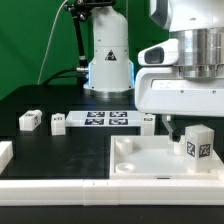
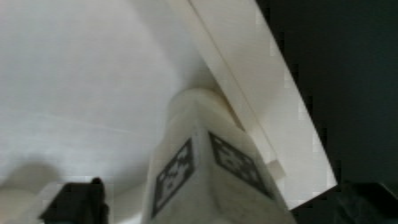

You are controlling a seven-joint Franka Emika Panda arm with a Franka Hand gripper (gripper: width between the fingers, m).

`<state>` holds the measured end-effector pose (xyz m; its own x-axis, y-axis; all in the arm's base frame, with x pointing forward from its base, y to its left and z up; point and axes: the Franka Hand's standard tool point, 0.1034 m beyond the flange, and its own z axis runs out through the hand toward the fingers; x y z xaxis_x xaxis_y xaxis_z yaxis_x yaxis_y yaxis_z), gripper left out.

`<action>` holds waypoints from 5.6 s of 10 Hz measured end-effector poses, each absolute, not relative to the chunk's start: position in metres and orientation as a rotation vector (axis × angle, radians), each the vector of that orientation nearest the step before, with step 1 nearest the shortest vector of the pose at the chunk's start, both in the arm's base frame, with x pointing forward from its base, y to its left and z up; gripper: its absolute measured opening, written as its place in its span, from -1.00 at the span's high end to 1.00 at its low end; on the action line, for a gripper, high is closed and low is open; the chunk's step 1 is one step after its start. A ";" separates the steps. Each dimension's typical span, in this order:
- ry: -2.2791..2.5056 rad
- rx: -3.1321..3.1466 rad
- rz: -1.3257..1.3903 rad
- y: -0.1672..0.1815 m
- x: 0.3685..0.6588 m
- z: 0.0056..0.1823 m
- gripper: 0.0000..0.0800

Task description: Assemble one leg

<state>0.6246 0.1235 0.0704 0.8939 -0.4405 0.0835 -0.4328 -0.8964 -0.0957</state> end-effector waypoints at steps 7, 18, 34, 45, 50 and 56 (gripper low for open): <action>-0.139 -3.101 -0.169 0.120 0.627 0.072 -0.30; 0.816 -2.970 -0.163 0.120 0.625 0.071 0.27; 0.239 -3.113 -0.176 0.125 0.624 0.069 -0.62; 0.291 -3.099 -0.177 0.121 0.626 0.070 0.28; 1.179 -2.845 -0.145 0.119 0.626 0.070 0.28; 1.568 -2.630 -0.112 0.123 0.624 0.069 -0.27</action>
Offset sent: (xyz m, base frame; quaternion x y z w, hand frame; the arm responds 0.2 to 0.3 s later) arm -0.0036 0.0073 0.0063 0.0038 -0.0104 -0.2263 0.9740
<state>0.6241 0.1233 0.0694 0.4746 -0.8799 0.0229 -0.8743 -0.4743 -0.1037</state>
